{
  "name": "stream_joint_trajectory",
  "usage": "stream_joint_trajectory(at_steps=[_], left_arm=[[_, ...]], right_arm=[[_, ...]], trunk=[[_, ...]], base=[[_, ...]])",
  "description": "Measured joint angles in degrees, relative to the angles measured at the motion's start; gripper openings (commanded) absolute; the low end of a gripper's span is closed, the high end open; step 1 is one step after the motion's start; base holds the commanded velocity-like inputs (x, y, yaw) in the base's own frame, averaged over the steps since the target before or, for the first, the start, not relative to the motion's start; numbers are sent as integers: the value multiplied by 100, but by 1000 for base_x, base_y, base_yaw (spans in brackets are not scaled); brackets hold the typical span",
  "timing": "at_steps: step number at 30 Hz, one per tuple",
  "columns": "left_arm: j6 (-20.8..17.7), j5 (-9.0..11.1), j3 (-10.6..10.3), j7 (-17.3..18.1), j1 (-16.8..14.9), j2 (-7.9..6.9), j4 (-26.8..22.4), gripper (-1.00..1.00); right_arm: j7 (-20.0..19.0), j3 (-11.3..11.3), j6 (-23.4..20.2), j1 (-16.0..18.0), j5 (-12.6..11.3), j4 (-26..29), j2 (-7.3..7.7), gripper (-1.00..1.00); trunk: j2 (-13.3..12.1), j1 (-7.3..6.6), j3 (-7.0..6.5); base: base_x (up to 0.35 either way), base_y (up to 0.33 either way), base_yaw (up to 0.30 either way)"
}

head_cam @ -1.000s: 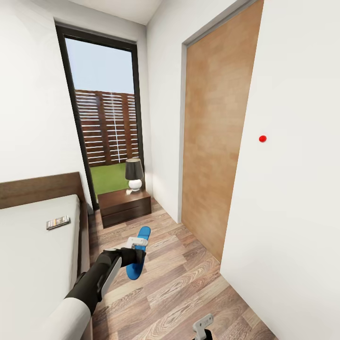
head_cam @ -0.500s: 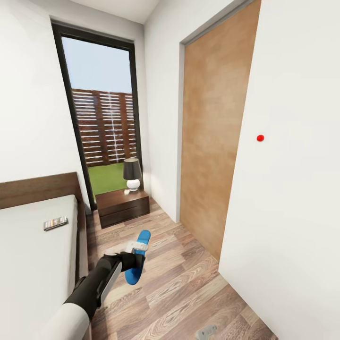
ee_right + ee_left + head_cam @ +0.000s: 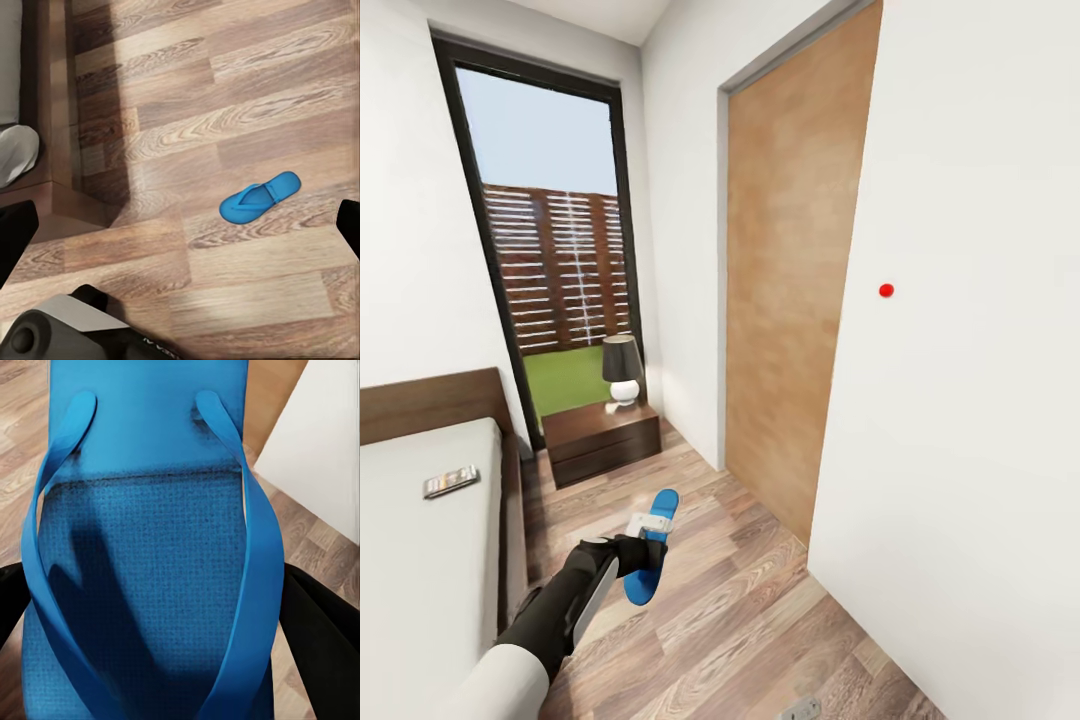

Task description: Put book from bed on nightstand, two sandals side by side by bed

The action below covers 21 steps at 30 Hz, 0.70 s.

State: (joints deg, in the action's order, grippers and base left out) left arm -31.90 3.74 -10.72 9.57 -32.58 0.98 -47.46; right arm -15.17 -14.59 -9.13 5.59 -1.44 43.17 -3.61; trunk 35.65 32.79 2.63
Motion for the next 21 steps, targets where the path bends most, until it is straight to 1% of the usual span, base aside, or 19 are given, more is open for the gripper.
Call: stream_joint_trajectory(at_steps=[5,16,21], left_arm=[[0,1,-5,-2,1,-1,-7,-100],[-1,4,-7,-2,2,-1,-11,-100],[-2,4,-6,3,1,0,-11,-100]], right_arm=[[0,-5,0,0,0,-2,0,100],[0,-9,0,0,1,-3,0,100],[0,-11,1,0,1,-3,0,100]], trunk=[[0,0,5],[0,0,7],[0,0,7]], base=[[0,0,-85],[0,1,-12],[0,89,-2]])
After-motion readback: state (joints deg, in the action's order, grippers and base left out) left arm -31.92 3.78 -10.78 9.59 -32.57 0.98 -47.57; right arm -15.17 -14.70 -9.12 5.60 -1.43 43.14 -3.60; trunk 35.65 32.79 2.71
